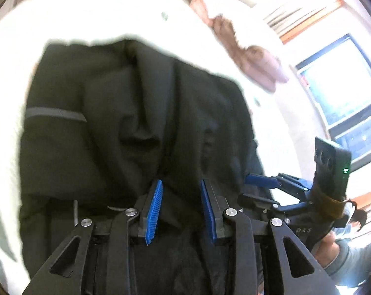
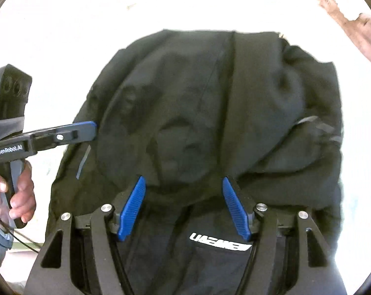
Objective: Fold large clothes
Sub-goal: 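Release the folded hood end and press it flat with both grippers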
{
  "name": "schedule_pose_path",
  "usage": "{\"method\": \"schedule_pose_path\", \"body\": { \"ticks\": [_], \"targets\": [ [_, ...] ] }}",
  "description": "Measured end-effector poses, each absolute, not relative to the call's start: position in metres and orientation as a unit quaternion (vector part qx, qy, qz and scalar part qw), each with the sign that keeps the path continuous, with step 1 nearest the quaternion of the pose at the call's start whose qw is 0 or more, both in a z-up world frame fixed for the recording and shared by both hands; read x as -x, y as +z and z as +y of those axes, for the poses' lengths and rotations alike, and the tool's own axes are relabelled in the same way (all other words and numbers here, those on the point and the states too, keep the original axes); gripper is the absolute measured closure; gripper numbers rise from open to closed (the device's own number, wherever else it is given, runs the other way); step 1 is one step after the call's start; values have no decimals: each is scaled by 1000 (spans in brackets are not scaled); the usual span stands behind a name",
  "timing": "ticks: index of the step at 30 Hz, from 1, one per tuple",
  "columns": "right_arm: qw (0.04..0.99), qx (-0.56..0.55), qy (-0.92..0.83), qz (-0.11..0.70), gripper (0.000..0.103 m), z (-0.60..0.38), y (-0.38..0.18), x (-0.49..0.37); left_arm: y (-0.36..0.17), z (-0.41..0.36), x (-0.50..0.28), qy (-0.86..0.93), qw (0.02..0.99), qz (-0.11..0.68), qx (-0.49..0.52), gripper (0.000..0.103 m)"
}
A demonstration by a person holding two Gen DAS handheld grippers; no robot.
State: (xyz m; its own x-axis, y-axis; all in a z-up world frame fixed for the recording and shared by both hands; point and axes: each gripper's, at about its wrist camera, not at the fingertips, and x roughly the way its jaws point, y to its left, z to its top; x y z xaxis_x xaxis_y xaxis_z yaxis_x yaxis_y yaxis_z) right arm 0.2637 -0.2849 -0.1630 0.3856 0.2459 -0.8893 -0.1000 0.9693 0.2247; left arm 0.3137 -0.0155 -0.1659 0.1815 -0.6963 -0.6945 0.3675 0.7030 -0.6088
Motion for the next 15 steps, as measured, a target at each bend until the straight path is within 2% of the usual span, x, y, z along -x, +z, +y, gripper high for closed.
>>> {"method": "schedule_pose_path", "body": {
  "ticks": [3,6,8,11,15],
  "targets": [
    [857,-81,87,501,34,-290,-140,-266,-139,-1,-313,-336,784,491,175,68],
    [870,-76,68,483,34,-291,-145,-282,-153,-4,-317,-311,793,493,177,63],
    [869,-72,60,486,34,-284,-162,-294,-175,-11,-329,-290,790,513,167,63],
    [837,-59,52,542,34,-271,-219,-316,-219,-17,-341,-259,770,559,165,64],
    [853,-63,62,514,32,-270,-230,-307,-215,-12,-325,-281,796,516,148,63]
  ]
}}
